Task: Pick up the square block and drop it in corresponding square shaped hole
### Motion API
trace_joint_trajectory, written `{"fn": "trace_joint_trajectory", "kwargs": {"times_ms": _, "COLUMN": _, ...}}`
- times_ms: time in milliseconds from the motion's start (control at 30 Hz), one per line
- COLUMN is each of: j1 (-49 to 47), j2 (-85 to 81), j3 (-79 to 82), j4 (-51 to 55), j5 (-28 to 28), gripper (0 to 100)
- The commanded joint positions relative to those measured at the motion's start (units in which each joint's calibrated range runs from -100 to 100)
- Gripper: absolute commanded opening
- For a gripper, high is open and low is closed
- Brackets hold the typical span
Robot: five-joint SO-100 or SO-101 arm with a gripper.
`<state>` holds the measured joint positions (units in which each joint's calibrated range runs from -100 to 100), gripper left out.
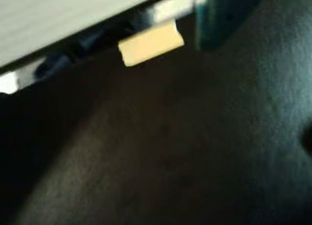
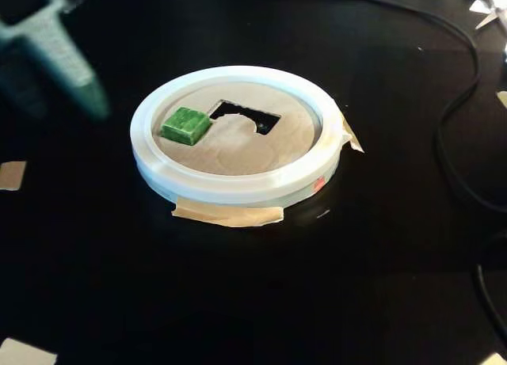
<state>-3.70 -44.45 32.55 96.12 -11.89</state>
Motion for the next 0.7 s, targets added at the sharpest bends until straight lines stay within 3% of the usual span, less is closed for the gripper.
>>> {"fn": "trace_joint_trajectory", "kwargs": {"times_ms": 0, "j1": 6.3, "j2": -12.7, "j3": 12.3, "j4": -8.8, "j5": 0.8, "gripper": 80}}
{"fn": "trace_joint_trajectory", "kwargs": {"times_ms": 333, "j1": 6.3, "j2": -34.9, "j3": 43.7, "j4": -30.2, "j5": 0.8, "gripper": 80}}
{"fn": "trace_joint_trajectory", "kwargs": {"times_ms": 667, "j1": 8.7, "j2": -50.9, "j3": 61.3, "j4": -32.3, "j5": 0.9, "gripper": 82}}
